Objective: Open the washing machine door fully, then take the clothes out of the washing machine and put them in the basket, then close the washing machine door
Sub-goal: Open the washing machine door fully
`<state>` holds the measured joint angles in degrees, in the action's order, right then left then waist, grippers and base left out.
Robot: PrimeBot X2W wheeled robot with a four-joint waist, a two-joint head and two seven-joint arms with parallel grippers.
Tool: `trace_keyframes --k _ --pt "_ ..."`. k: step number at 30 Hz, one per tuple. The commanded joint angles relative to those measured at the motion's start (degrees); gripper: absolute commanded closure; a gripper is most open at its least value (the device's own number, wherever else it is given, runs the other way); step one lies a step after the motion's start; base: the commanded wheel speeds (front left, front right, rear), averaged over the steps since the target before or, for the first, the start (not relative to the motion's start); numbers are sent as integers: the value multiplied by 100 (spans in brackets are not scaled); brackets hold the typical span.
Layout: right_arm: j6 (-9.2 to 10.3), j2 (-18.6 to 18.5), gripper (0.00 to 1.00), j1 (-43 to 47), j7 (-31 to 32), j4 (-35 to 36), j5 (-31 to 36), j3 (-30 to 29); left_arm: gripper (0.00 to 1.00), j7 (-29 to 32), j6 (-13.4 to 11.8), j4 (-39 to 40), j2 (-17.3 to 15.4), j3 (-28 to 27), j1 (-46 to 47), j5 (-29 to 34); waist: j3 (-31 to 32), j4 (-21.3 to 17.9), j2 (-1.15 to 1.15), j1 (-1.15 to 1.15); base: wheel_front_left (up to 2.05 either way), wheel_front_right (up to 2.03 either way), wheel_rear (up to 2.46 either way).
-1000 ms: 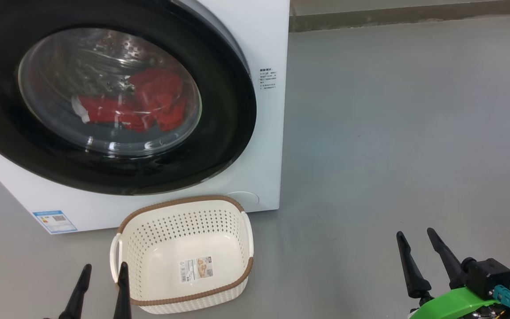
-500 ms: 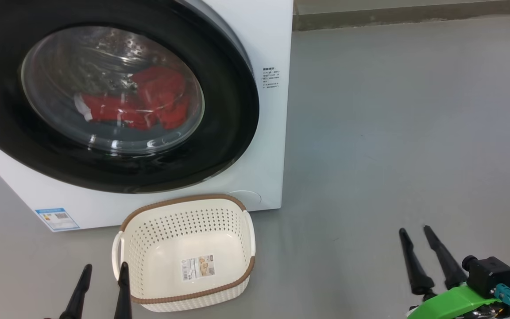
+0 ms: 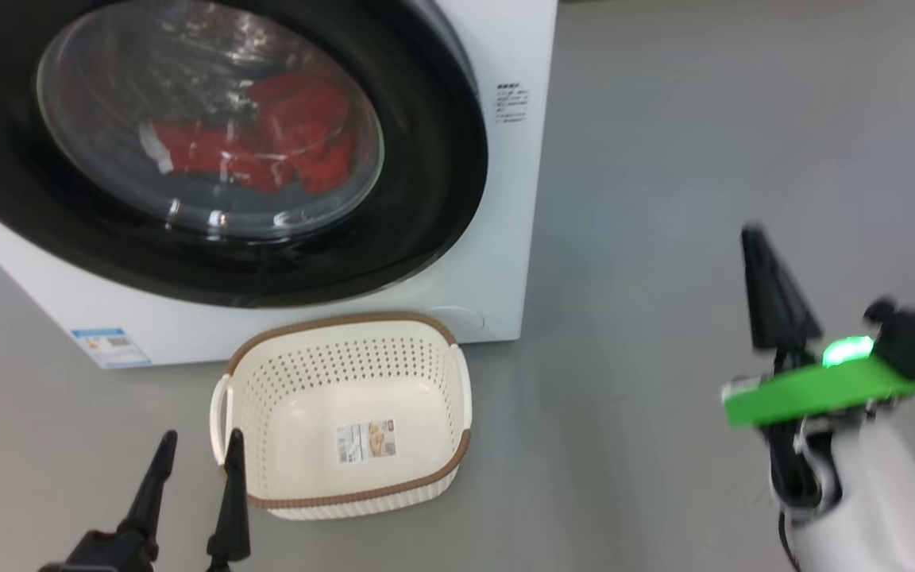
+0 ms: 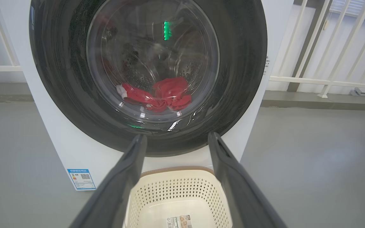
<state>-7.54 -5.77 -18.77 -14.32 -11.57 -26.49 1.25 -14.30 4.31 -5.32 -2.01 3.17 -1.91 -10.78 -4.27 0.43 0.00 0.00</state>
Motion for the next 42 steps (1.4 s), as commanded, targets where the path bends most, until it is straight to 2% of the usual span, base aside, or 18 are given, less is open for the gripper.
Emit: trace_keyframes --k 1,9,16,21,26,30,36,42 --pt "5 -19 100 -281 -68 173 -148 155 0 -70 35 128 -87 -173 237 -59 -148 133 0 0 0 0 0" --pt "5 -230 100 -1724 -68 -104 -747 282 0 -70 119 124 -87 -109 611 -51 -529 419 0 0 0 0 0" --pt "5 -642 100 -2814 -68 -935 -1241 651 0 -70 168 71 -87 12 880 -114 -832 731 0 0 0 0 0" --pt "5 -971 100 -3512 129 -1527 -2167 1258 0 -70 192 36 -87 95 1031 -163 -1014 919 0 0 0 0 0" --pt "5 -1311 100 -3993 1084 -1813 -3426 1936 0 -70 212 12 -87 178 1157 -205 -1153 1062 0 0 0 0 0" --pt "5 -1534 100 -4248 1926 -1871 -4390 2211 0 -70 220 -4 -87 232 1234 -243 -1281 1156 0 0 0 0 0" --pt "5 -1669 100 -4543 2936 -2064 -5507 2252 0 -70 226 -6 -87 271 1336 -295 -1483 1228 0 0 0 0 0" --pt "5 -1649 100 -4895 3726 -2432 -6128 2194 0 -70 230 12 -87 323 1464 -346 -1701 1271 0 0 0 0 0"
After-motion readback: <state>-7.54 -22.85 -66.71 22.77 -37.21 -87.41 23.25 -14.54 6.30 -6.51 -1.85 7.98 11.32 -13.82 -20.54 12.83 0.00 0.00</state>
